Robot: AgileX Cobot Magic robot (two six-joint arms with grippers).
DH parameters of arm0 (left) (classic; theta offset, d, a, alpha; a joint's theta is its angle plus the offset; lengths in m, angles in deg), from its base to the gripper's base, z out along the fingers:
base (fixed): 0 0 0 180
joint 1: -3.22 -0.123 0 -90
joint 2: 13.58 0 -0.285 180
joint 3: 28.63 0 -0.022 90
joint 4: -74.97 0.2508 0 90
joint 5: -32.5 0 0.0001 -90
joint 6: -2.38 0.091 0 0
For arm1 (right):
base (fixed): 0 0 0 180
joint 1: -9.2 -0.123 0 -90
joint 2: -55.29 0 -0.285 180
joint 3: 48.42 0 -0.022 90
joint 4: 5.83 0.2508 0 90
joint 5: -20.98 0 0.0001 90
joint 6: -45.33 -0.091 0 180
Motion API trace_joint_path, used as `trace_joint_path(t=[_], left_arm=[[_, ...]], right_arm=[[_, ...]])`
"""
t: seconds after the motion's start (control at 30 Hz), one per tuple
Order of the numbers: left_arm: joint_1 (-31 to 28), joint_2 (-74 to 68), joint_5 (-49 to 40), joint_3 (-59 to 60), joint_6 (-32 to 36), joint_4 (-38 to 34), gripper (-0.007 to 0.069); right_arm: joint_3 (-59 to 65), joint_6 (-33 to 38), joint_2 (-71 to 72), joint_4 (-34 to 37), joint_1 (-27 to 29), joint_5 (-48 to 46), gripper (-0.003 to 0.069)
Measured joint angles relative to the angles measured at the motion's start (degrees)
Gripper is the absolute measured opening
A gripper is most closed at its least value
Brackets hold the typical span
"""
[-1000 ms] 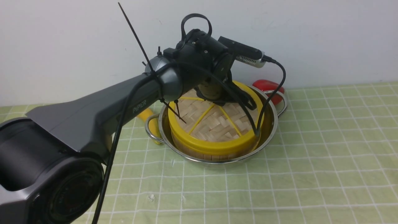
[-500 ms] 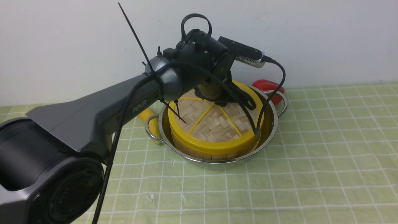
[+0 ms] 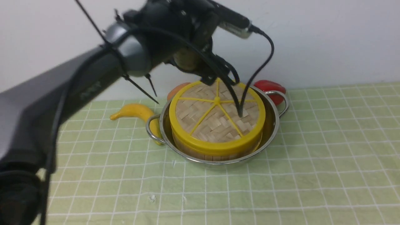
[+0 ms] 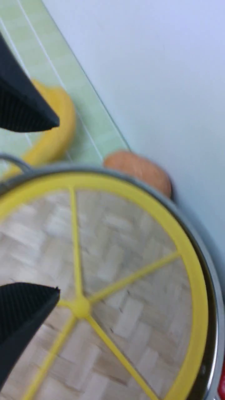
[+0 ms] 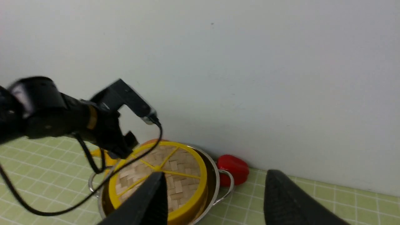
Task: Place the steamer in the pot on the green tablecloth, and put the lid on the steamer.
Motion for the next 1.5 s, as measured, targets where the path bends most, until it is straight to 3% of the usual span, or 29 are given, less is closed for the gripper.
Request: trace_joint_path(t=[0.1, 0.27, 0.3, 0.33, 0.37, 0.47, 0.67, 1.1, 1.27, 1.5], left_arm=[[0.00, 2.02, -4.64, 0.00, 0.40, 1.83, 0.0519], [-0.14, 7.04, -6.72, 1.43, 1.33, 2.30, 0.0229], [-0.14, 7.24, -6.72, 1.43, 1.34, 2.08, 0.0215], [-0.14, 8.93, -6.77, 2.44, 2.05, -0.12, 0.0102], [-0.14, 10.04, -6.77, 3.00, 2.38, -1.80, 0.0048], [-0.02, 13.32, -6.84, 5.88, 2.58, -5.81, -0.0015], [1.24, 23.69, -5.09, 17.72, 2.58, -7.79, -0.0023], [1.43, 59.01, 28.86, 66.16, -3.03, -13.88, -0.0023], [1.43, 70.15, 34.75, 74.91, -3.21, -18.53, -0.0022], [1.43, 77.95, 37.05, 76.02, -2.62, -25.53, -0.0016]], right_arm=[[4.51, 0.08, 2.55, -1.66, 0.00, 0.18, 0.0360], [26.65, 0.08, 16.96, -4.52, 0.00, 8.85, 0.0176], [27.53, 0.08, 17.55, -4.60, 0.00, 9.39, 0.0169], [33.82, -0.15, 22.24, -4.90, 0.00, 13.66, 0.0114], [38.07, -0.32, 24.93, -4.90, 0.00, 16.21, 0.0081], [48.08, -0.33, 30.69, -4.51, 0.00, 21.24, 0.0001], [58.62, -0.33, 35.67, -3.05, 0.00, 24.19, -0.0016], [59.67, -0.33, 35.72, -1.47, 0.00, 24.67, -0.0004], [59.67, -0.38, 35.72, -0.94, 0.00, 24.67, 0.0002], [59.67, -0.38, 35.72, -0.95, 0.00, 24.67, 0.0017]])
